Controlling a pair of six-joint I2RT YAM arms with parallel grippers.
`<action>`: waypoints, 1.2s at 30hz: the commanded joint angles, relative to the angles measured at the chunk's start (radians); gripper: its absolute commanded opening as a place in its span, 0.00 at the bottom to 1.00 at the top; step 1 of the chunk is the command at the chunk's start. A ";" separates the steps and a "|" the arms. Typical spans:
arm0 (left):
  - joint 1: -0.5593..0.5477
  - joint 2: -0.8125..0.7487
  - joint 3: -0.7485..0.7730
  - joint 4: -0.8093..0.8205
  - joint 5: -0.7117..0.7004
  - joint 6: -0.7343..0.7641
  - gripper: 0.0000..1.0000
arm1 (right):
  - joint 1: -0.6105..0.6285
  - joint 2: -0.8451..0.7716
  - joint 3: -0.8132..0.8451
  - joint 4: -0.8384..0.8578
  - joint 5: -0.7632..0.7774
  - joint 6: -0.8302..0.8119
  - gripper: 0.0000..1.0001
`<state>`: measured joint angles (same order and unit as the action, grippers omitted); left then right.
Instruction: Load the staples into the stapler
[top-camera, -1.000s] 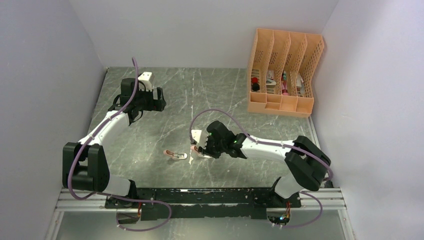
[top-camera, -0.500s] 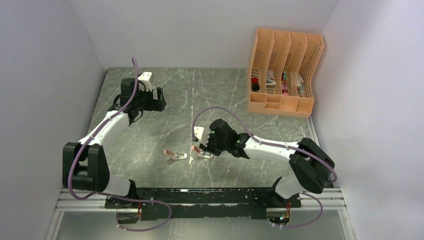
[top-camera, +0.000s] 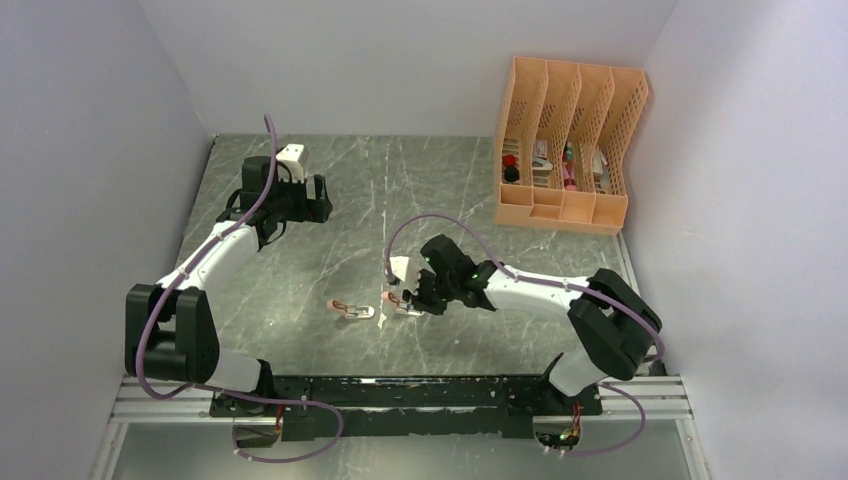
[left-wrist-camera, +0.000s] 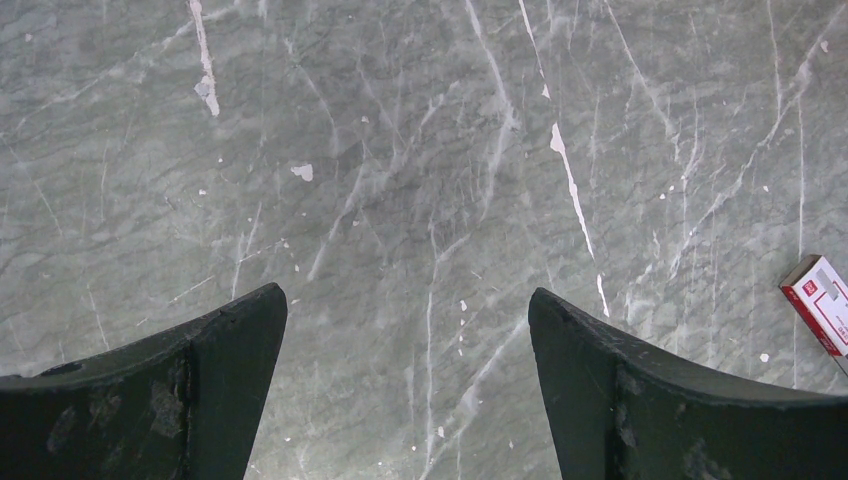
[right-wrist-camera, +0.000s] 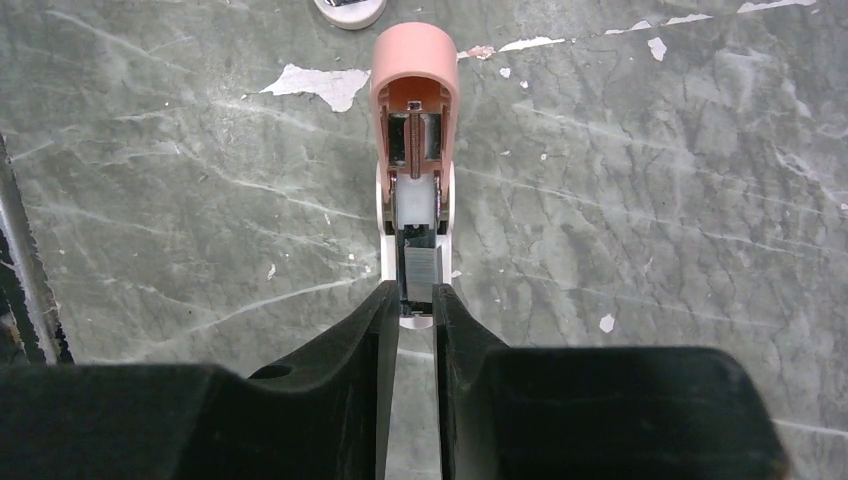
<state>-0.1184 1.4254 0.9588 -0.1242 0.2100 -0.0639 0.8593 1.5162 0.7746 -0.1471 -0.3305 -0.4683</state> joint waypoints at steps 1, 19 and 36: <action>0.011 0.010 0.037 0.022 0.025 -0.002 0.95 | -0.002 0.022 0.029 0.017 -0.020 -0.001 0.23; 0.012 0.010 0.037 0.020 0.024 -0.001 0.95 | -0.001 0.053 0.035 0.024 -0.007 -0.016 0.21; 0.012 0.013 0.037 0.022 0.025 -0.002 0.95 | -0.002 0.066 0.044 0.019 -0.018 -0.017 0.15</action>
<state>-0.1184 1.4277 0.9588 -0.1238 0.2104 -0.0639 0.8593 1.5692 0.7952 -0.1253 -0.3340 -0.4763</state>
